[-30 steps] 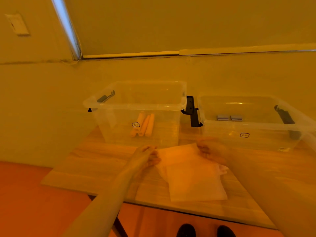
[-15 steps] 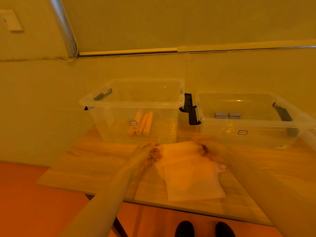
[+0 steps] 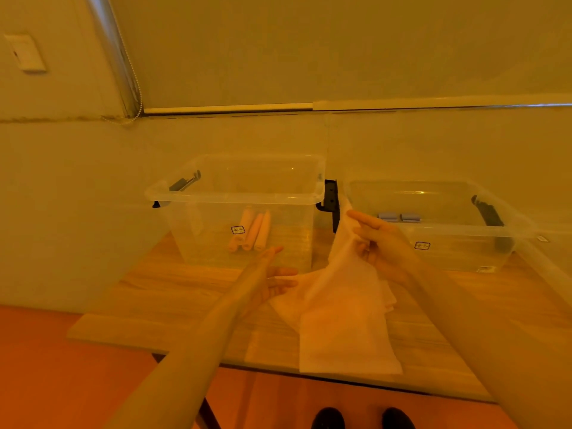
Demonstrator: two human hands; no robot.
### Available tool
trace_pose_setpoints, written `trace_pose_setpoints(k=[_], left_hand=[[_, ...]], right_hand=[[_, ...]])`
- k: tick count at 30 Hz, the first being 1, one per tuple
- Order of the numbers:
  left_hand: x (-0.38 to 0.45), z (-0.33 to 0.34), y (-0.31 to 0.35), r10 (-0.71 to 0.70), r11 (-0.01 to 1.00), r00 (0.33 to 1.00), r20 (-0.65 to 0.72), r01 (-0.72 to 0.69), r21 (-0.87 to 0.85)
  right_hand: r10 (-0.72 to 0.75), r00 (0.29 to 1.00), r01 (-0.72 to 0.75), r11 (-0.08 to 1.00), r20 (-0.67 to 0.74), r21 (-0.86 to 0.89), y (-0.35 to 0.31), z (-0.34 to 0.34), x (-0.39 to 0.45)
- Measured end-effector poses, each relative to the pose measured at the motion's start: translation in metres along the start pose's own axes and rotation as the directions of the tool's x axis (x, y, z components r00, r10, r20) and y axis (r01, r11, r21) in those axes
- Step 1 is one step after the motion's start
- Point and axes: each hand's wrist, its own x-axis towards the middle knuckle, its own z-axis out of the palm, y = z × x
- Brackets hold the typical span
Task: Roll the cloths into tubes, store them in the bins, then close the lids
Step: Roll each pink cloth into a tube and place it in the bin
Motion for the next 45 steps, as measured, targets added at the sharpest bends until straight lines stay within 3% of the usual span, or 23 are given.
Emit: trace_pose_setpoints(k=[5,15,20,28,31,34,36,40,45], left_hand=[[-0.013,0.011,-0.008,-0.056,0.998,0.997,0.049,0.054,0.045],[-0.027,0.034,-0.035,-0.063,0.990,0.997,0.039,0.058,0.126],[-0.021,0.053,-0.027,-0.068,0.989,0.996,0.053,0.060,0.137],[-0.001,0.077,-0.015,-0.074,0.984,0.987,0.140,0.050,0.171],[0.006,0.081,-0.017,-0.088,0.983,0.986,0.143,0.062,0.175],[0.011,0.081,-0.024,-0.102,0.983,0.984,0.144,0.078,0.165],[0.014,0.081,-0.030,-0.119,0.983,0.983,0.136,0.097,0.159],[0.017,0.080,-0.044,-0.099,0.986,0.990,0.098,0.084,0.142],[0.019,0.080,-0.048,-0.079,0.988,0.993,0.091,0.066,0.143]], right_hand=[[-0.021,0.999,0.021,1.000,-0.026,0.016,0.002,-0.006,-0.021],[0.147,0.954,-0.231,0.917,-0.261,-0.326,0.050,-0.065,-0.066],[0.128,0.955,-0.268,0.760,-0.268,-0.592,0.056,-0.094,-0.082],[0.075,0.946,-0.260,0.758,-0.315,-0.598,0.049,-0.109,-0.066],[-0.029,0.939,-0.227,0.697,-0.343,-0.680,0.047,-0.110,-0.051],[-0.145,0.960,-0.123,0.550,-0.240,-0.826,0.047,-0.108,-0.034],[-0.115,0.986,-0.055,0.477,-0.124,-0.877,0.047,-0.105,-0.022],[0.013,1.000,-0.031,0.487,-0.029,-0.873,0.049,-0.096,-0.005],[0.018,0.998,-0.063,0.491,-0.063,-0.869,0.051,-0.091,0.007]])
